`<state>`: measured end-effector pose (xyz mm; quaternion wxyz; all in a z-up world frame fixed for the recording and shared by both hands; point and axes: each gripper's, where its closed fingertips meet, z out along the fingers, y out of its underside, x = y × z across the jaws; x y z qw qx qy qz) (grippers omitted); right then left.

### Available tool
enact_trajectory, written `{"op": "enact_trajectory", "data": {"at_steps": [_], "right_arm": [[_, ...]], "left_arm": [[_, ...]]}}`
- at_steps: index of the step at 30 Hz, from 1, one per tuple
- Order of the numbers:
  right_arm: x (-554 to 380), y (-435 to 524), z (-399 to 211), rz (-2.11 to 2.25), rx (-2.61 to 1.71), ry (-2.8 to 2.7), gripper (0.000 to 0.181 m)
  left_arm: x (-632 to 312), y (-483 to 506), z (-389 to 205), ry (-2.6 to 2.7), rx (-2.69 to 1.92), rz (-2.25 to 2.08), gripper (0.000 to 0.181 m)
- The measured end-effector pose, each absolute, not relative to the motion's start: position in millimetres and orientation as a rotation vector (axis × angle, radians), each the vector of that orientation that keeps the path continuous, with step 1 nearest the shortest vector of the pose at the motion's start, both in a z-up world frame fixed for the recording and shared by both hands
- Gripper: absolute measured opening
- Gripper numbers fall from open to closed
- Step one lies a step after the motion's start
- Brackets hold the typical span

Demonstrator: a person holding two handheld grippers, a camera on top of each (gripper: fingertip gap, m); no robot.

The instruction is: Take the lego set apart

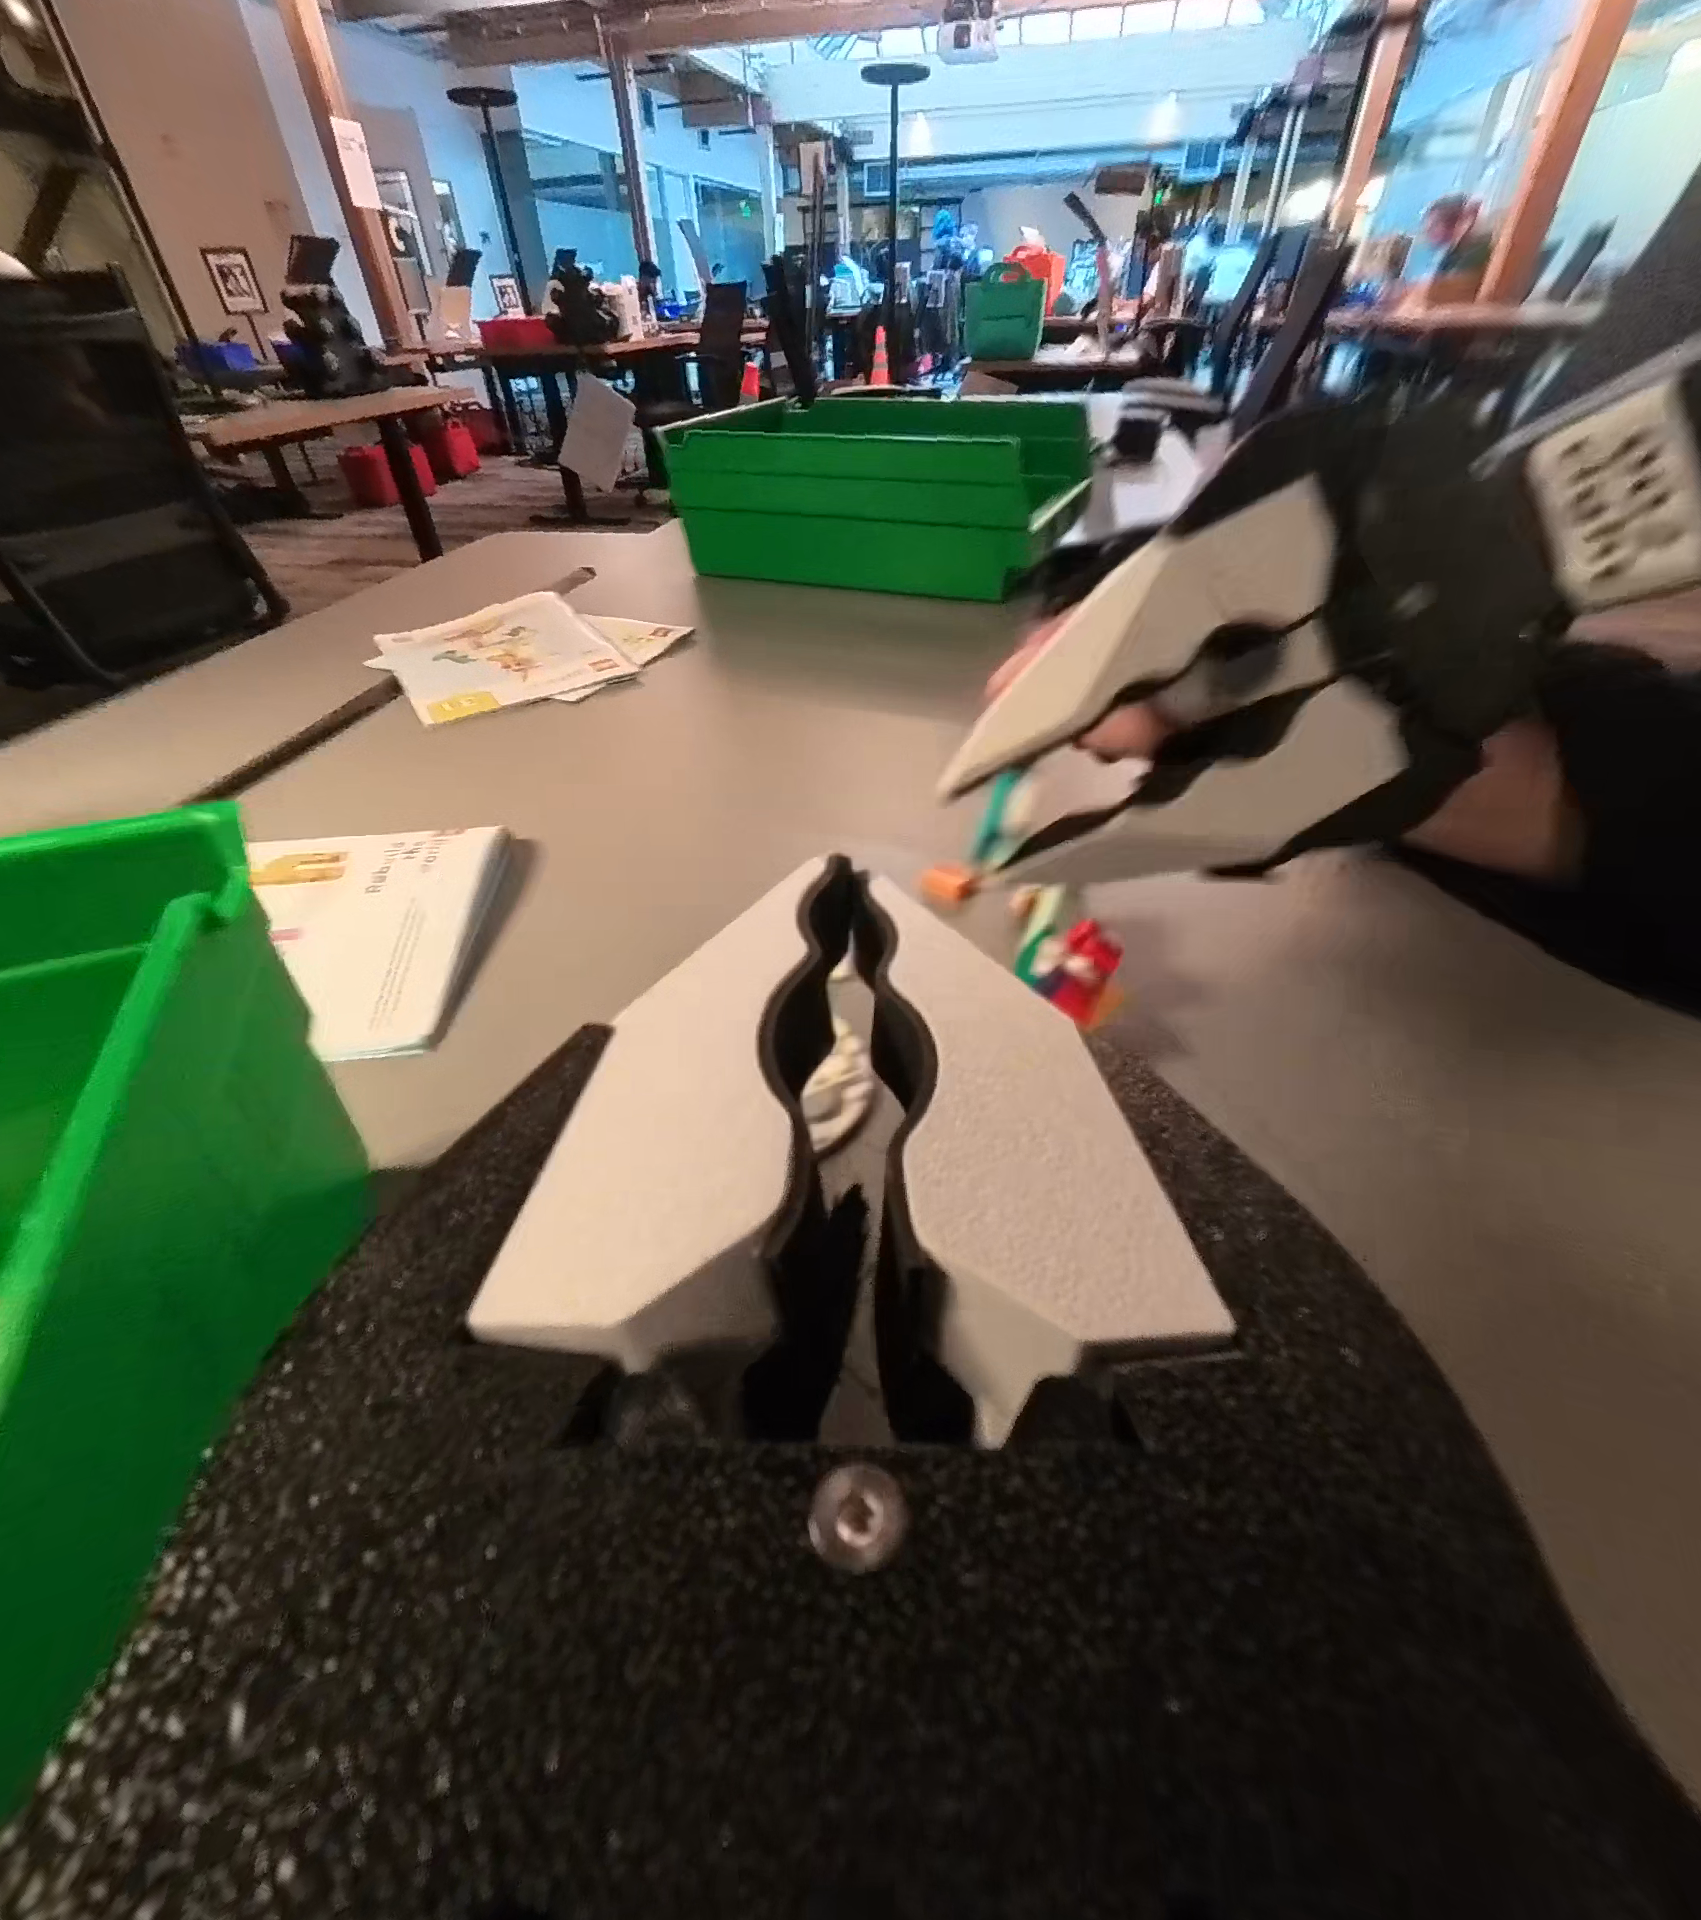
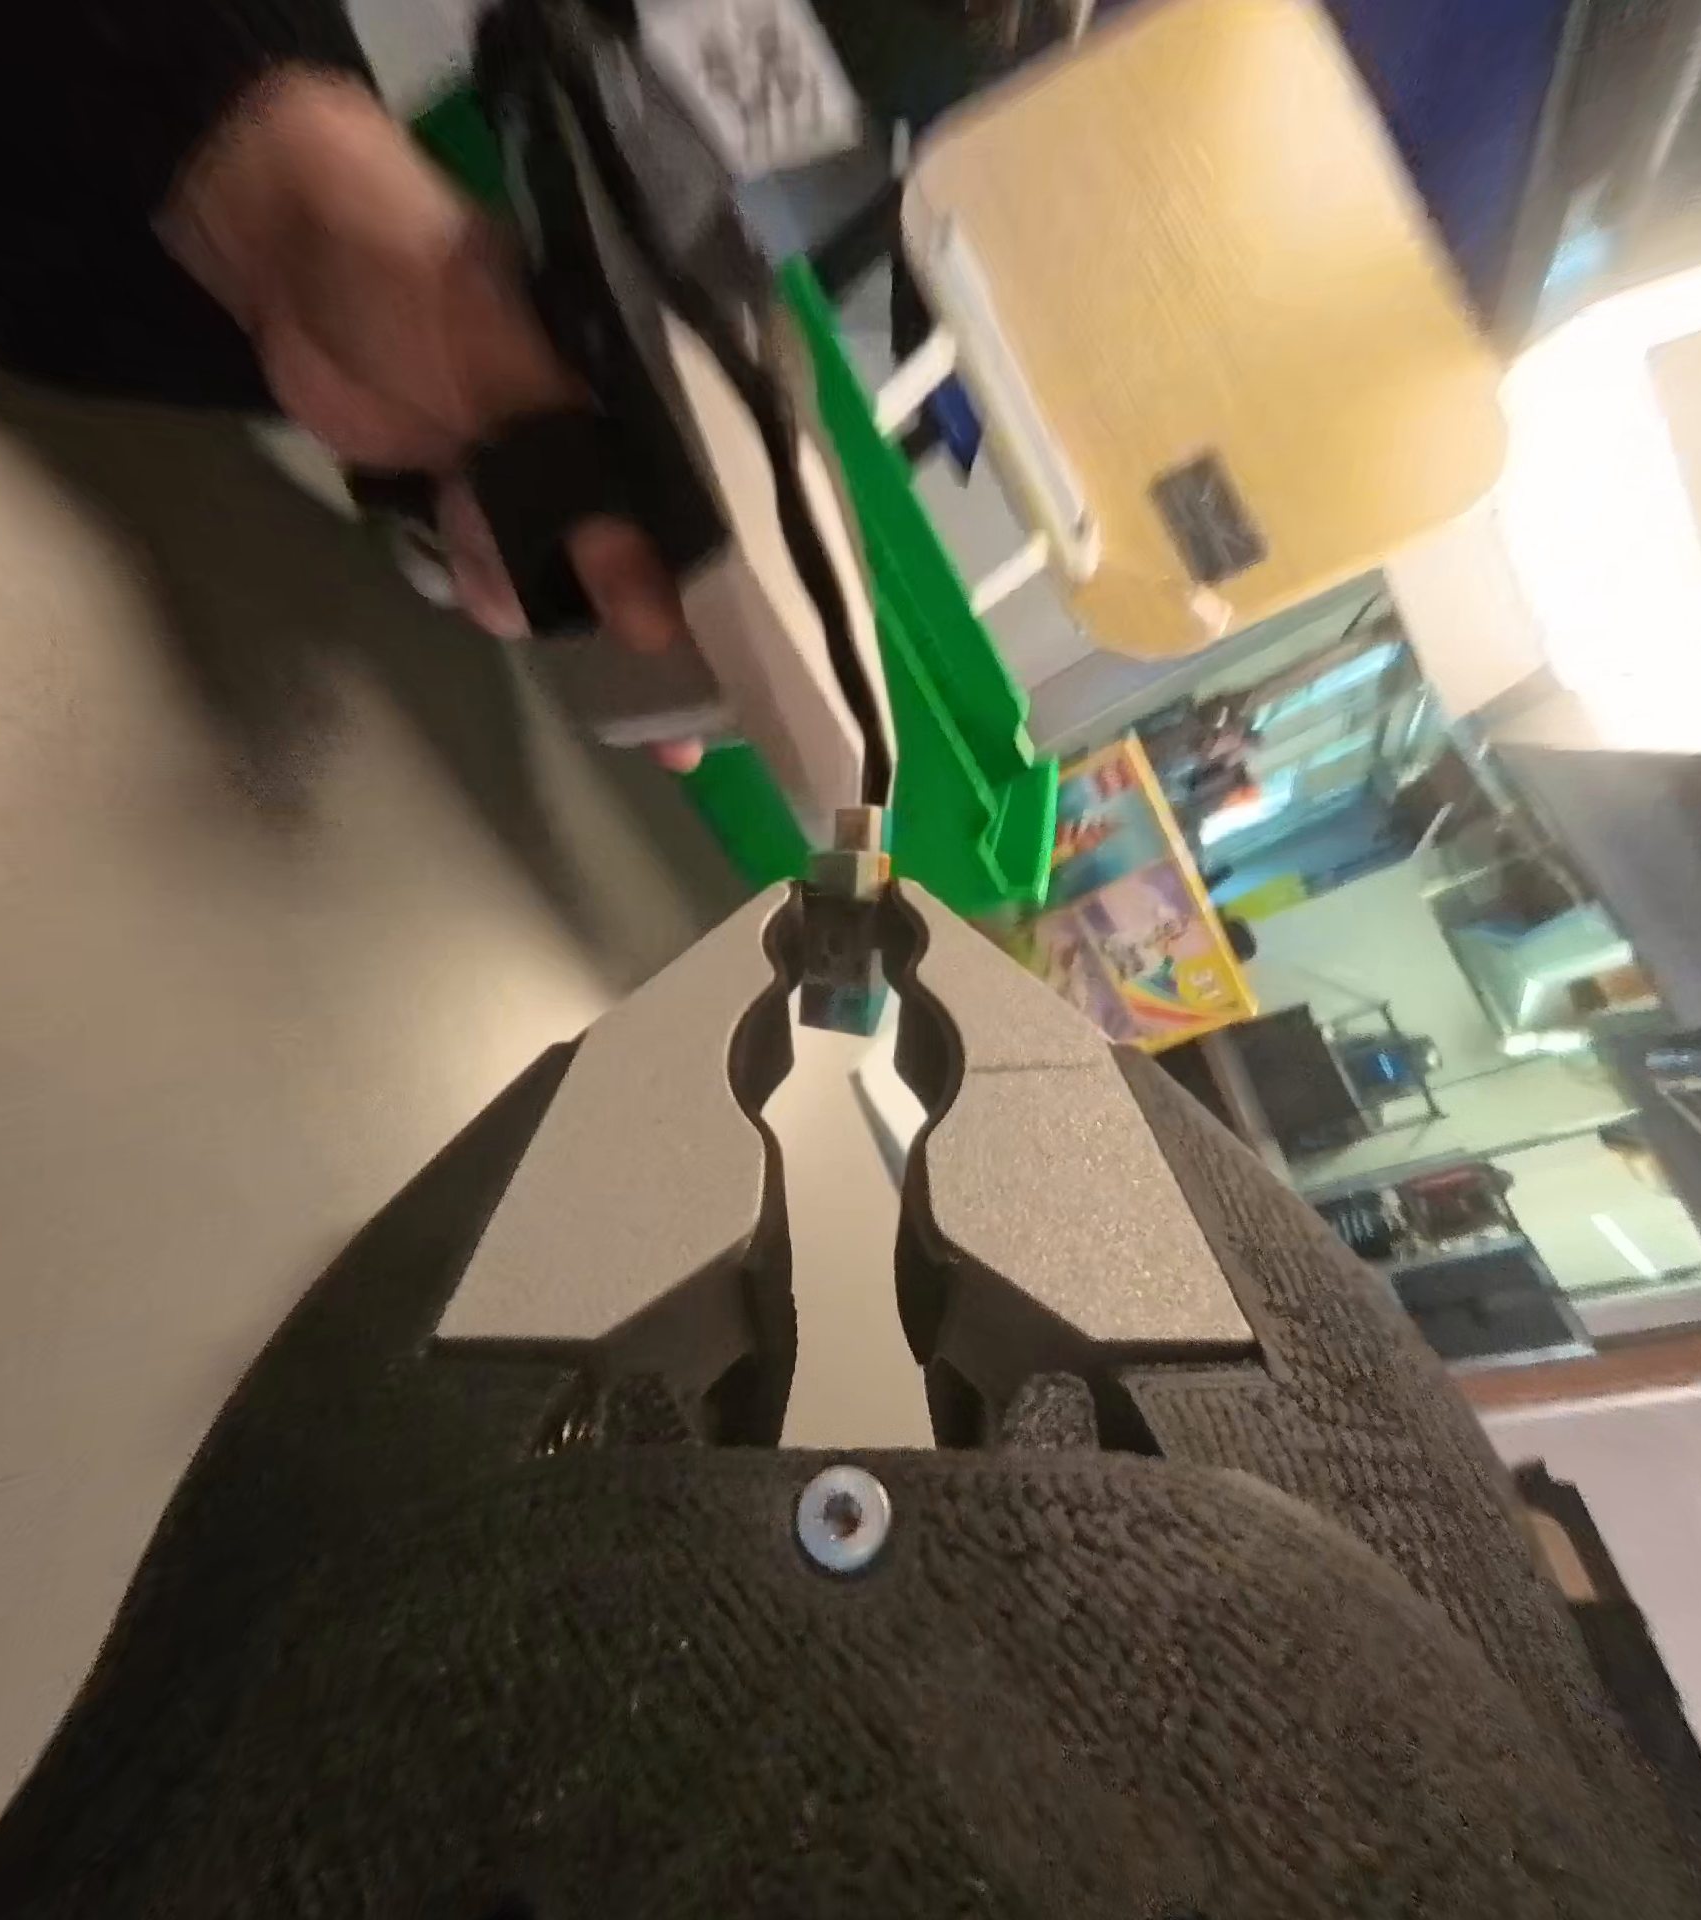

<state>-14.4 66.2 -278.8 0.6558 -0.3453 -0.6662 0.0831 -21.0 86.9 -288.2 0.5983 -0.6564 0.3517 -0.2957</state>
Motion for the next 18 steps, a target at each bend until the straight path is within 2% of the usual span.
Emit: {"op": "enact_trajectory", "data": {"at_steps": [4, 11, 15, 18], "right_arm": [[-17.2, 60.6, -267.3, 0.236, -0.768, -1.447, 0.013], [-10.5, 76.3, -264.4, 0.316, -0.857, -1.358, 0.013], [-16.0, 68.7, -265.6, 0.604, -0.971, -1.329, 0.013], [-16.6, 65.5, -258.5, 0.915, -1.073, -1.236, 0.014]], "left_arm": [[-47.2, 102.0, -283.5, 0.693, -1.553, -0.753, 0.000], [-10.3, 63.7, -272.8, 0.857, -1.365, -0.899, 0.001], [-9.2, 61.1, -263.7, 0.766, -1.348, -1.019, 0.022], [-5.9, 59.0, -266.6, 0.769, -1.358, -1.066, 0.028]]}}
